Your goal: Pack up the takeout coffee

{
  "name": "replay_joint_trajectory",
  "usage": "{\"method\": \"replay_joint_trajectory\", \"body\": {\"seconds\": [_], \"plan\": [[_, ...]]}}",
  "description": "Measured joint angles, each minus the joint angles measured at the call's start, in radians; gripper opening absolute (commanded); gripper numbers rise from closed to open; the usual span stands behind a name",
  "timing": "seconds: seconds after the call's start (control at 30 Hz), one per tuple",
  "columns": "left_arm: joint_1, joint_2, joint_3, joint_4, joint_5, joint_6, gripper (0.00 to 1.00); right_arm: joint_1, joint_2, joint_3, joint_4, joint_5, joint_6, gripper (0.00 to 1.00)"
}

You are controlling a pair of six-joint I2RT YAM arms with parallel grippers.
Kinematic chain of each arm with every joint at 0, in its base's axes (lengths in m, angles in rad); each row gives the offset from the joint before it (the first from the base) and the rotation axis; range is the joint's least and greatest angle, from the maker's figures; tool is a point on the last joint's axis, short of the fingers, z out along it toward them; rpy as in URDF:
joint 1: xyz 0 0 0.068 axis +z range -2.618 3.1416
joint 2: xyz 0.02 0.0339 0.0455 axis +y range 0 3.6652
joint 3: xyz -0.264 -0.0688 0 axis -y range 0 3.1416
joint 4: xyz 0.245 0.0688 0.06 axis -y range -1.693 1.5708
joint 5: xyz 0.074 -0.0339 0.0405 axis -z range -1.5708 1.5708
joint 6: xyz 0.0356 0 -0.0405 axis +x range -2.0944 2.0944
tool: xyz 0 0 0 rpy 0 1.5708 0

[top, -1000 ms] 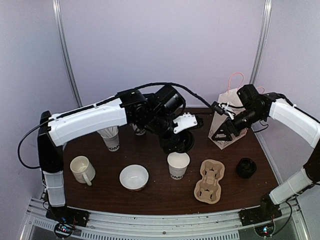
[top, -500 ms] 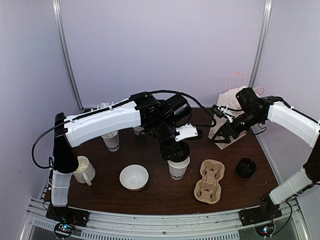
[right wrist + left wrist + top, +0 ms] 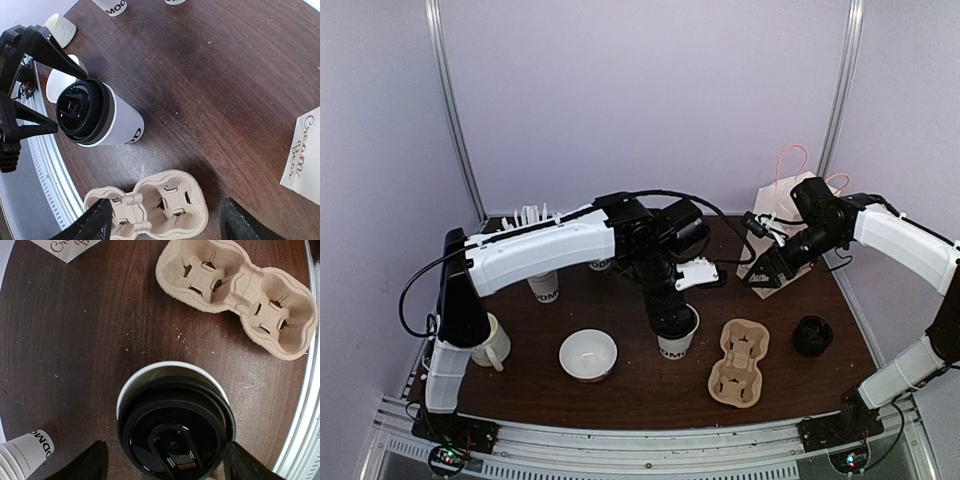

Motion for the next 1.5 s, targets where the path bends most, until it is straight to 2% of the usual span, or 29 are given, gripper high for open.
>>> {"method": "replay_joint_trajectory", "body": {"seconds": [0.2, 0.3, 0.37, 0.57, 0.77, 0.97, 1.1, 1.3, 1.5], "plan": [[0.0, 0.0, 0.018, -0.004, 0.003, -0.003, 0.89, 0.0, 0.004, 0.0, 0.0, -0.008, -0.001, 0.79], [0.0, -0.009, 0.01, 0.005, 0.003, -0.003, 0.96, 0.001, 0.015, 0.0, -0.007, -0.031, -0.023, 0.83], [0.0, -0.06, -0.063, 0.055, -0.008, -0.005, 0.97, 0.014, 0.022, 0.001, -0.03, -0.045, -0.077, 0.88], [0.045, -0.417, -0.498, 0.317, -0.082, -0.018, 0.97, 0.16, 0.033, 0.026, -0.078, -0.016, -0.25, 0.96], [0.13, -0.562, -0.624, 0.543, -0.217, -0.108, 0.98, 0.295, 0.135, 0.167, -0.082, 0.024, -0.373, 1.0], [0.142, -0.632, -0.76, 0.713, -0.341, -0.247, 0.97, 0.418, 0.241, 0.262, -0.087, 0.072, -0.458, 0.99], [0.159, -0.743, -0.888, 0.8, -0.404, -0.342, 0.98, 0.467, 0.287, 0.297, -0.098, 0.087, -0.486, 0.99], [0.179, -0.82, -0.909, 0.862, -0.49, -0.412, 0.98, 0.491, 0.34, 0.334, -0.103, 0.11, -0.499, 0.99], [0.183, -0.836, -0.938, 0.881, -0.509, -0.437, 0.97, 0.495, 0.391, 0.368, -0.108, 0.131, -0.499, 0.99]]}}
